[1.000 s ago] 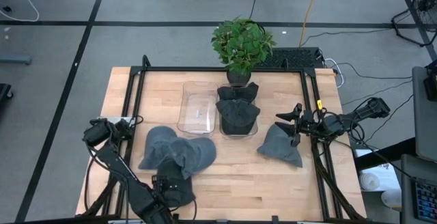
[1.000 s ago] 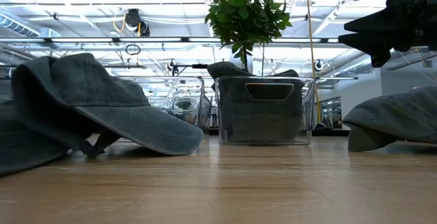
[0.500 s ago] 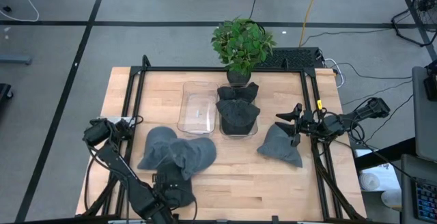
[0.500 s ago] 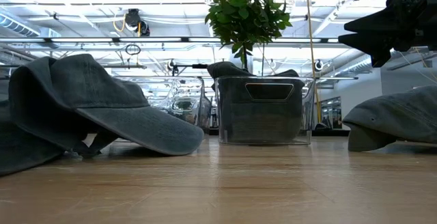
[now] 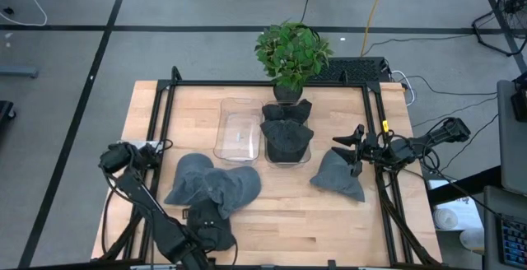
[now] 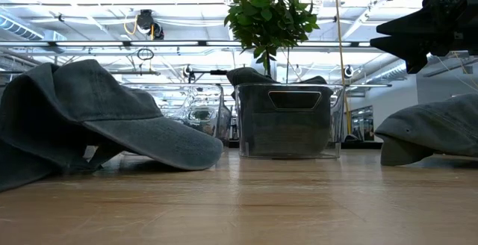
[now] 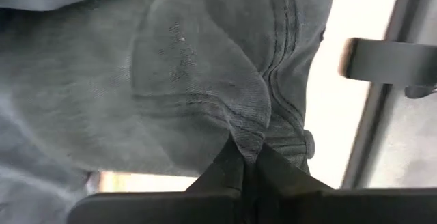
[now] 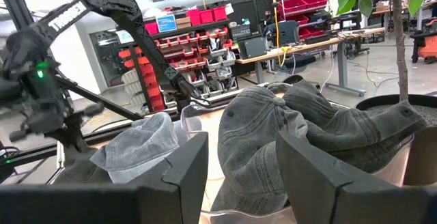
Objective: Pick & Place hat
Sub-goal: Put the black cap into the right transparent bin
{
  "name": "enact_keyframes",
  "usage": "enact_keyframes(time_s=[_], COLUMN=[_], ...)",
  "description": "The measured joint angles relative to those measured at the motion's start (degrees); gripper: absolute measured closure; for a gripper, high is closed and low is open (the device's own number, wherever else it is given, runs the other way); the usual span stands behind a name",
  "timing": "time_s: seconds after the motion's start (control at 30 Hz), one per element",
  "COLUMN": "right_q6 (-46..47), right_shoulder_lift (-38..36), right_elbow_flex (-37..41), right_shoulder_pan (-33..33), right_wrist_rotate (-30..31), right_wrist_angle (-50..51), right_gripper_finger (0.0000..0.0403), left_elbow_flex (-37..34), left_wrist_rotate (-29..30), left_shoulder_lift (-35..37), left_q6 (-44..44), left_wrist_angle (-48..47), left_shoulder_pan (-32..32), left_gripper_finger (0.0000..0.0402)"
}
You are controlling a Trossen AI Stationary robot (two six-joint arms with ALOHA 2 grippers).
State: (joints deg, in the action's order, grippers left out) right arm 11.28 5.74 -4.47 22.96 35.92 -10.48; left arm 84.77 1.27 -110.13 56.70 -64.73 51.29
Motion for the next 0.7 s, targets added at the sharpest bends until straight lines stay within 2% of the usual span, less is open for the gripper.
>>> enact_keyframes(time_s=[0.3,0.53,0.7], right_q6=[0.00,-0.01,0.01], right_shoulder_lift=[0.00,0.00,0.00], right_elbow_flex=[0.00,0.00,-0.02], right_shoulder_pan=[0.01,0.01,0.02], right_wrist_rotate=[0.00,0.00,0.00], right_wrist_angle=[0.00,0.00,0.00], right_gripper_finger=[0.0243,0.0243,0.0243], left_elbow_flex=[9.41,18.13,24.26], left_wrist_rotate=[1.43,0.39,-0.39], left_shoulder_lift=[8.76,11.91,12.71], left_q6=[0.84,-0.24,-2.76], left_wrist_angle=[-14.51,-24.34,-25.26], left_shoulder_pan=[-0.43,-1.99,-2.58], left_gripper_finger=[0.0399,0.0400,0.0401])
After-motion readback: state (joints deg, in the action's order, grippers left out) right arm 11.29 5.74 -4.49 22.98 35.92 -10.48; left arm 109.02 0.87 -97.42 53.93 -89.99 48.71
